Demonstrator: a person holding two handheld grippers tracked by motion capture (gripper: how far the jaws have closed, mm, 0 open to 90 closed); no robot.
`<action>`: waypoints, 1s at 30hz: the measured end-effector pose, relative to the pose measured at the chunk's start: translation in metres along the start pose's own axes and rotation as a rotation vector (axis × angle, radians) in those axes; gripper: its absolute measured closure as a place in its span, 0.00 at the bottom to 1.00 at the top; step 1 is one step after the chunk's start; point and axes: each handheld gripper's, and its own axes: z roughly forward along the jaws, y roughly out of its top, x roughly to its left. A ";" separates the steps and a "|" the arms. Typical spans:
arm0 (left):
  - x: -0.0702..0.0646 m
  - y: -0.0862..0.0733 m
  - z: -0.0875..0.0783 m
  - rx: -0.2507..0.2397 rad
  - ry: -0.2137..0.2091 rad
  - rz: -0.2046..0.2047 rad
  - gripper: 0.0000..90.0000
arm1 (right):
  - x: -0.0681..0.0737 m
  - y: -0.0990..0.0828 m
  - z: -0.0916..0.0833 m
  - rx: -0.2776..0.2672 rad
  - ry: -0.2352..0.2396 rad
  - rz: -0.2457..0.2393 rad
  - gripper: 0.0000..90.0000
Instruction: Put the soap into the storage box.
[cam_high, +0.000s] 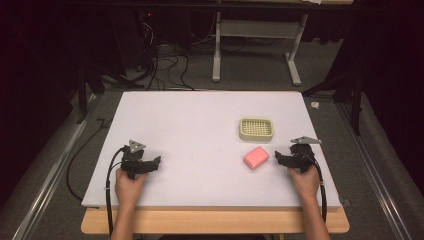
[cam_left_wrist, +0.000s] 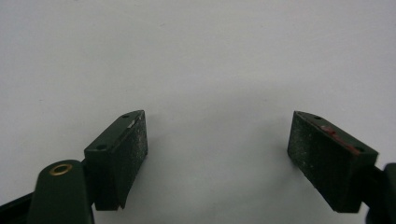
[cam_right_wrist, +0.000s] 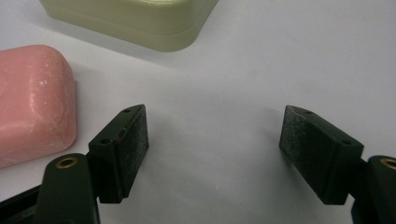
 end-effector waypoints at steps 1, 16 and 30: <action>0.000 0.000 0.000 0.000 0.000 0.000 0.23 | 0.000 0.000 0.000 0.000 0.000 0.000 0.27; 0.000 0.000 0.000 0.001 -0.002 -0.001 0.23 | 0.000 0.000 0.000 0.000 -0.003 -0.003 0.27; 0.000 0.000 0.000 0.002 -0.002 -0.001 0.23 | -0.001 0.002 0.000 0.013 0.004 0.006 0.26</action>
